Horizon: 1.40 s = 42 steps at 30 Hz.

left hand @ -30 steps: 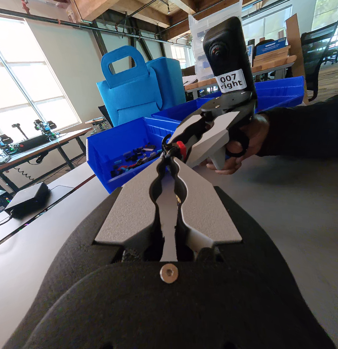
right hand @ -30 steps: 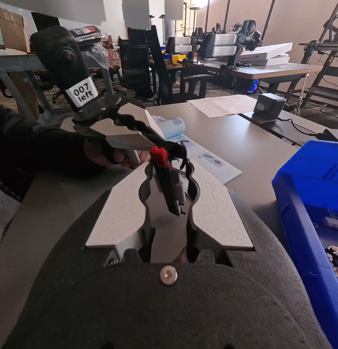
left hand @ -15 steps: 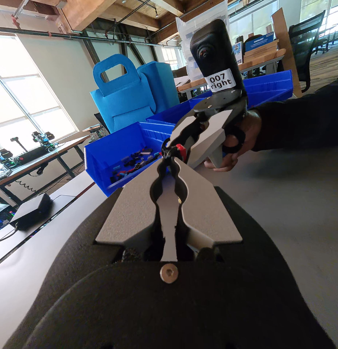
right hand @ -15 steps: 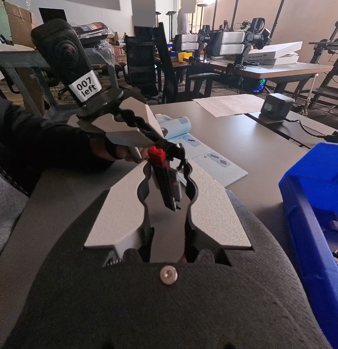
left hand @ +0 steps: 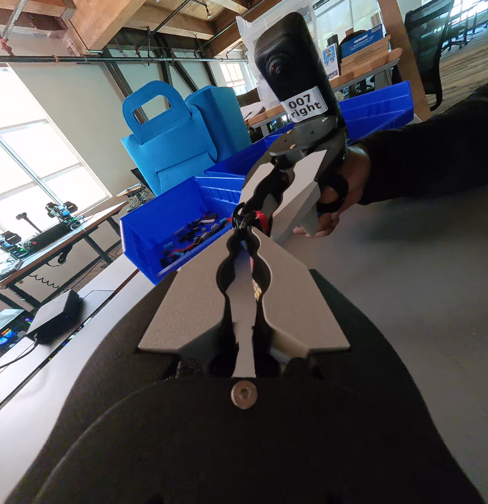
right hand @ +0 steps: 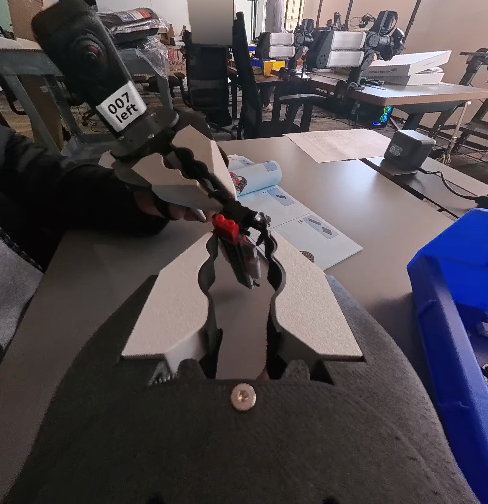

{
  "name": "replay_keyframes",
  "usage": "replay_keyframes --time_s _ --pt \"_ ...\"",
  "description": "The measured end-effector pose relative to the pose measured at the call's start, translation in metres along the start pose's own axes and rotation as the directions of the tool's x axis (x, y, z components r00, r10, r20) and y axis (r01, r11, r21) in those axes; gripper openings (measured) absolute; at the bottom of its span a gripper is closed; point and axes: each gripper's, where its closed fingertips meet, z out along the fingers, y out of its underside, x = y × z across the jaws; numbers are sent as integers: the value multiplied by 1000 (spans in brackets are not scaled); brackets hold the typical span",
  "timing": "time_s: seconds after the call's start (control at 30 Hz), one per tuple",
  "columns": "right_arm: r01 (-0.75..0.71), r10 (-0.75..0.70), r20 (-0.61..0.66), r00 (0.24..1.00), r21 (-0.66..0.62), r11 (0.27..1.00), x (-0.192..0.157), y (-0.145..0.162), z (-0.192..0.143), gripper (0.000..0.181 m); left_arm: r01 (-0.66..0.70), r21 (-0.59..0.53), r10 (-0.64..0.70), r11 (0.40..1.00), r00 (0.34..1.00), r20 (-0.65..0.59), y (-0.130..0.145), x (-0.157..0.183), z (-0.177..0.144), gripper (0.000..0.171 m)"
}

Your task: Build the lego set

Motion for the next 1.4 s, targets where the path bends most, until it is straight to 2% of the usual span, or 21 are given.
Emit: replay_keyframes --time_s 0.27,0.47,0.67,0.97,1.27,1.4 --pt "77 -77 25 997 34 996 -10 -3 1 39 32 9 -31 999 998 -62 3 11 3 3" --pt "65 -68 75 995 45 997 -14 -1 -1 38 93 12 -90 996 986 -137 5 16 0 3" --pt "102 -107 145 984 46 994 -23 -1 -1 28 154 17 -146 988 964 -224 2 18 -2 3" --pt "160 -164 198 967 34 987 -30 -5 2 33 147 5 -138 989 934 -329 -5 22 -4 3" --pt "181 -187 241 952 46 982 -41 -4 3 33 232 -41 -226 972 865 -449 -5 30 -9 3" --pt "188 -195 222 955 53 981 -41 -4 4 32 275 -61 -272 959 846 -458 -4 30 -10 4"
